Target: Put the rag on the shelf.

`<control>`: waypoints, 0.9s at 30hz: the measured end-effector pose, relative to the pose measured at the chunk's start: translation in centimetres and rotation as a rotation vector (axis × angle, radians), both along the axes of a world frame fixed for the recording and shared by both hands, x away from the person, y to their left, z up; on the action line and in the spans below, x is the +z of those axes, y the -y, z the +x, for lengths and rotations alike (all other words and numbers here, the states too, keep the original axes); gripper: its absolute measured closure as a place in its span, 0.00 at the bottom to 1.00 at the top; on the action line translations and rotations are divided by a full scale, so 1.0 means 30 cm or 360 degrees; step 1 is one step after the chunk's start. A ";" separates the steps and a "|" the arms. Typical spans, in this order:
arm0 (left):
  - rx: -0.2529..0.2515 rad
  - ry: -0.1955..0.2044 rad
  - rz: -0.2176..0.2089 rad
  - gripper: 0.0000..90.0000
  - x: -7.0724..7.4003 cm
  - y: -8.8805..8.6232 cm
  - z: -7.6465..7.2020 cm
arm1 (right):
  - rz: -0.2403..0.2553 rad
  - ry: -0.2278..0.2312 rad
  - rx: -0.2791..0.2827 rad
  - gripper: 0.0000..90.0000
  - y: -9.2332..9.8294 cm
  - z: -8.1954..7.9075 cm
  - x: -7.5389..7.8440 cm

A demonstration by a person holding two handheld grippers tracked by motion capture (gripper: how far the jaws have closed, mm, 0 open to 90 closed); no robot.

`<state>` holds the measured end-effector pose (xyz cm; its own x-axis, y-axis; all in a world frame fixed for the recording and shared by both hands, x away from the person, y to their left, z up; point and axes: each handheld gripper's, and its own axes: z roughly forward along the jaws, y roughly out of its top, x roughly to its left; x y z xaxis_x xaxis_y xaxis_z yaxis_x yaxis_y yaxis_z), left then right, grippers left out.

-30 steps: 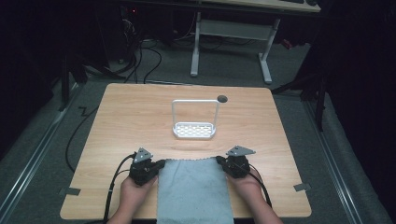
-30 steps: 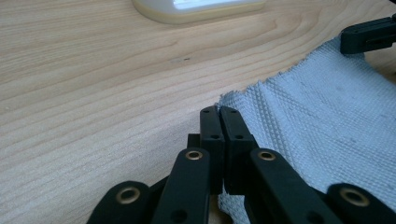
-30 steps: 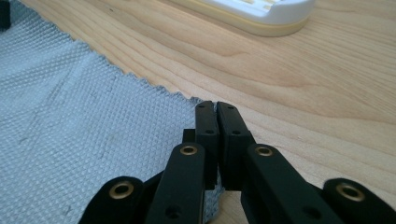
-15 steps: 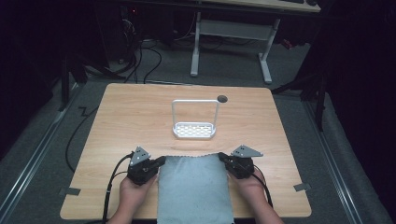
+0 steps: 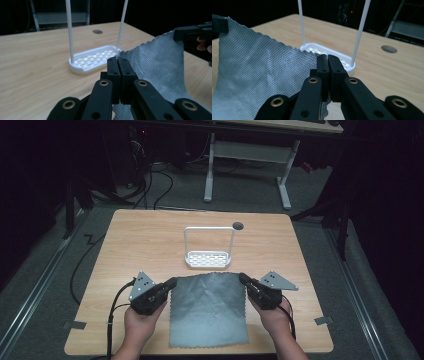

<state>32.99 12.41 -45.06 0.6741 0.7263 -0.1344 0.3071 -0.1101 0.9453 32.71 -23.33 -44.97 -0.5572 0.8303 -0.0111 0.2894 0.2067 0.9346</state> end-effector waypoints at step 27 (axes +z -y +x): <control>0.0035 0.0331 -0.0094 1.00 0.290 -0.009 0.139 | 0.0144 0.0325 -0.0018 0.98 0.006 0.085 0.323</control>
